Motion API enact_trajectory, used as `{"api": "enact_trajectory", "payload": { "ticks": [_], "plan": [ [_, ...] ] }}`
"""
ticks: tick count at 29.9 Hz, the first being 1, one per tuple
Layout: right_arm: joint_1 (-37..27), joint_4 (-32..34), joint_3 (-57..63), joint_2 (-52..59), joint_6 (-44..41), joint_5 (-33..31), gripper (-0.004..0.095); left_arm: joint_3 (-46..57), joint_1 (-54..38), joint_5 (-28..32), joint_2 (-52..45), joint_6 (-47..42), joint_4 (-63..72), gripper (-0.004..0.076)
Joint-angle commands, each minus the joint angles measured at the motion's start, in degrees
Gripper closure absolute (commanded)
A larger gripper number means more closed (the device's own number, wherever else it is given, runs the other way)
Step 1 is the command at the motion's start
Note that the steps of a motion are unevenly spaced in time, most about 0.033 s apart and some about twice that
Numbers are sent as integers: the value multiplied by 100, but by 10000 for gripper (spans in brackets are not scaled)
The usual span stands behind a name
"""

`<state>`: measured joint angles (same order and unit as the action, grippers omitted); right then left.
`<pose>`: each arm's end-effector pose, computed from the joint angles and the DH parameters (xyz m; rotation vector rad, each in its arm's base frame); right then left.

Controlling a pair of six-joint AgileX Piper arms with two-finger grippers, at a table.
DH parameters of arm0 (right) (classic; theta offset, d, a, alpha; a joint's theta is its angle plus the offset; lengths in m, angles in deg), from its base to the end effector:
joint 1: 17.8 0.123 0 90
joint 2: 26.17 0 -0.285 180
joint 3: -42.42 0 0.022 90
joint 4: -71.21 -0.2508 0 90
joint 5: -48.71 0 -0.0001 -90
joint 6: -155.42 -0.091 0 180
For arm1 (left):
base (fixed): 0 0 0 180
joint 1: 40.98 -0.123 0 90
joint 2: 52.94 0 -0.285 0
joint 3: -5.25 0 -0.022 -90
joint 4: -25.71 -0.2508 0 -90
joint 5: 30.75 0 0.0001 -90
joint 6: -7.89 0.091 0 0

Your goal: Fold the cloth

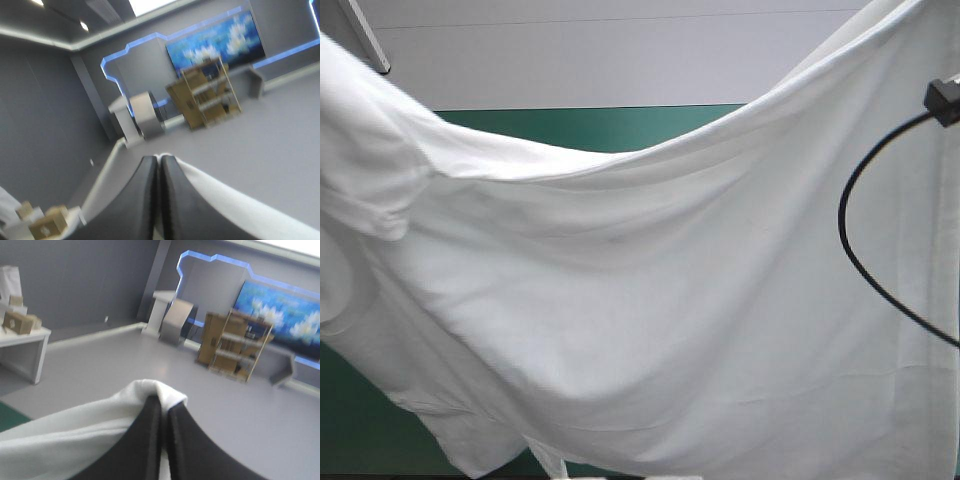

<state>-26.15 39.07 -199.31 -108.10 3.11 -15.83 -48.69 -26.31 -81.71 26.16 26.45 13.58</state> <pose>0.1100 0.0281 0.6607 -0.4620 1.3545 0.0527 0.1196 -0.0159 0.6616 0.3301 1.2845 0.2800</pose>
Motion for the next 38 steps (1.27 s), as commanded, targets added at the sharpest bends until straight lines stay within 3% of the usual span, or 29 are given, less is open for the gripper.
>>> {"api": "enact_trajectory", "payload": {
  "ticks": [1,10,18,31,34,36,38],
  "plan": [
    [-30,88,742,-342,-18,279,923,610,6,189,475,-281,-44,705],
    [-30,-58,2645,-1850,318,592,923,1692,6,640,1934,-654,-219,705],
    [-30,-74,2609,-3289,398,1388,923,1692,-70,1586,3179,-1101,-282,705],
    [-30,-38,1287,-4954,362,1838,916,1692,-601,2584,4417,-1807,-261,705],
    [-30,-38,1169,-5163,362,1920,822,1692,-677,3006,4625,-1817,24,700],
    [-30,-48,1160,-5234,378,1945,685,1692,-706,3200,4730,-1777,357,670],
    [-30,-83,1160,-5265,404,1985,487,1692,-707,3212,4778,-1777,689,579]
  ]
}}
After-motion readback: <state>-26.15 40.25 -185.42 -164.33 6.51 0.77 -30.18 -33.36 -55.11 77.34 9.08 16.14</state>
